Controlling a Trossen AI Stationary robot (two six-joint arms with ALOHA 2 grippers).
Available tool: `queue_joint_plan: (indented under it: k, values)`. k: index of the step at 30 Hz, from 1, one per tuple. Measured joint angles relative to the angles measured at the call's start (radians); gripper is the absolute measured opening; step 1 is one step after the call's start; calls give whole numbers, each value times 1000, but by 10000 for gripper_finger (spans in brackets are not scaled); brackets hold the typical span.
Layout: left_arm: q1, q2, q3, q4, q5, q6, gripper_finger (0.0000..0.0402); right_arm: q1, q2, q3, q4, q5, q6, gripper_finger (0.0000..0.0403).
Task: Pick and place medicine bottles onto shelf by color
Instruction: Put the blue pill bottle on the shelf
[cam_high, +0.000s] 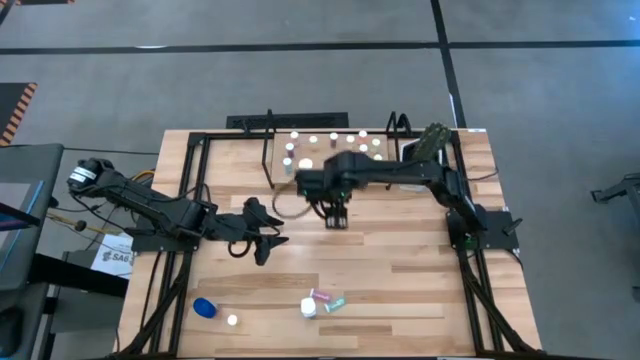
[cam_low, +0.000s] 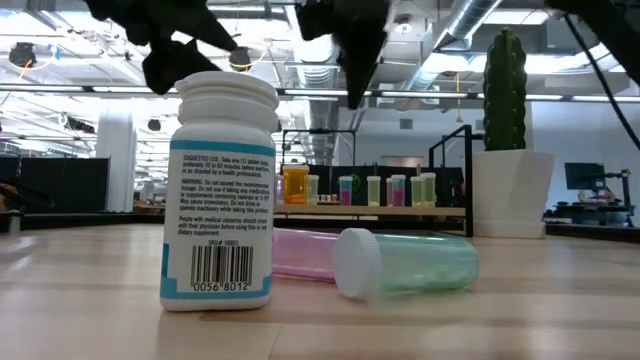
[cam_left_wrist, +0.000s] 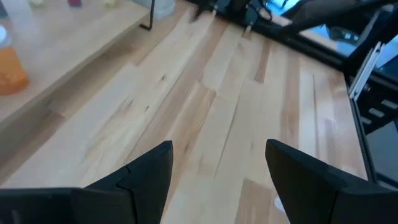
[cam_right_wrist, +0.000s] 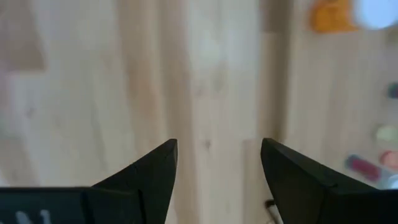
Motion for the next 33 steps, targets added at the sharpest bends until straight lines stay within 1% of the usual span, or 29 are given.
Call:
queue_joint_plan:
  k: [2, 5, 8, 10, 13, 16, 20, 23, 29, 32, 33]
  values:
    - [-12, 0, 0, -24, -1, -18, 245, 41, -33, -44, -5, -29, 23, 254]
    - [-35, 0, 0, -56, -1, -40, 245, 110, -82, -135, 0, -42, 59, 254]
    - [-57, 0, 0, -69, -1, -49, 245, 187, -129, -258, 28, -46, 67, 254]
    - [-69, 0, 0, -69, 0, -49, 245, 239, -169, -354, 104, -76, 42, 254]
    - [-87, 0, 0, -69, -1, -50, 245, 317, -213, -497, 301, -142, 8, 254]
    - [-105, 0, 0, -69, -1, -60, 245, 384, -226, -594, 476, -151, 11, 254]
    - [-126, 0, 0, -67, -5, -80, 245, 449, -213, -642, 623, -150, 34, 254]
    - [-141, 0, 0, -58, -12, -84, 245, 476, -192, -694, 726, -150, 33, 254]
    - [-171, 0, 1, -2, -11, -100, 245, 502, -143, -728, 899, -157, 38, 254]
    - [-195, 0, 1, 25, -9, -104, 245, 509, -139, -753, 926, -160, 39, 254]
    - [-204, 0, 1, 26, -10, -110, 245, 509, -141, -767, 966, -162, 39, 254]
